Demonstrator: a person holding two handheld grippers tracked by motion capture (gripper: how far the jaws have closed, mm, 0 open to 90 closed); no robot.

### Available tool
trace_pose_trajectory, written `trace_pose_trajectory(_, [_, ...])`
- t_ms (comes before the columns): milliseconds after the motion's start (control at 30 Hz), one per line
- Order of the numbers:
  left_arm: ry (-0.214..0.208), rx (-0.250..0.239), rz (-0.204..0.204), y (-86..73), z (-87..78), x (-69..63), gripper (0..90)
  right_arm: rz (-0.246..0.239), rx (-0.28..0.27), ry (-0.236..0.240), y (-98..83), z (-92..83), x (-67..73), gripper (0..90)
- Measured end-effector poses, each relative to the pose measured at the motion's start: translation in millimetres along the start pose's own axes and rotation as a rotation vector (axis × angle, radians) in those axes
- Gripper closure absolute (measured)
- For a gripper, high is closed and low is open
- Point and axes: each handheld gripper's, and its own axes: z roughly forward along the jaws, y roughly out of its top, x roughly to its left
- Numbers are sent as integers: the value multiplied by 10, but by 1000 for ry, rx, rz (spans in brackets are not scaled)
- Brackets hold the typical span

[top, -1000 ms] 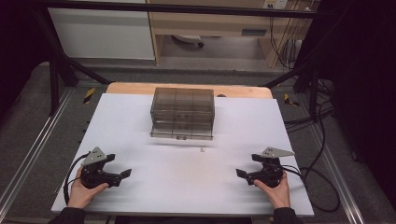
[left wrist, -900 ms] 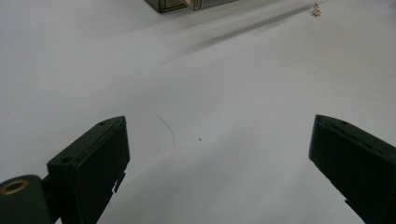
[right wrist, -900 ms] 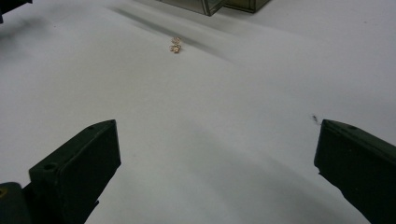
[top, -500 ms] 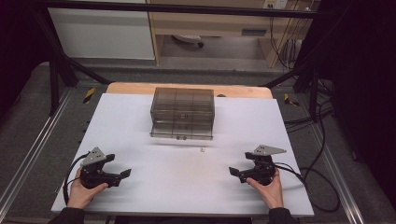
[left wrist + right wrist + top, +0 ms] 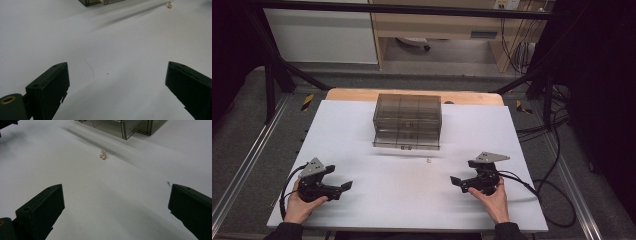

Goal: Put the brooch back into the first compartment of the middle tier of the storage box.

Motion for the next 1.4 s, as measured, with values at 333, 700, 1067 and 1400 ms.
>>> trace_pose_trajectory(333, [1, 5, 1, -1, 4, 1, 55, -15, 18, 16, 67, 153, 69, 16])
trace_pose_trajectory(700, [4, 3, -3, -4, -2, 7, 55, -24, 37, 14, 136, 299, 127, 24])
trace_pose_trajectory(1067, [6, 3, -2, -4, -5, 9, 56, -33, 49, 9, 246, 489, 200, 48])
trace_pose_trajectory(1400, [6, 5, -3, -5, -4, 12, 57, 0, 45, 13, 310, 647, 175, 109])
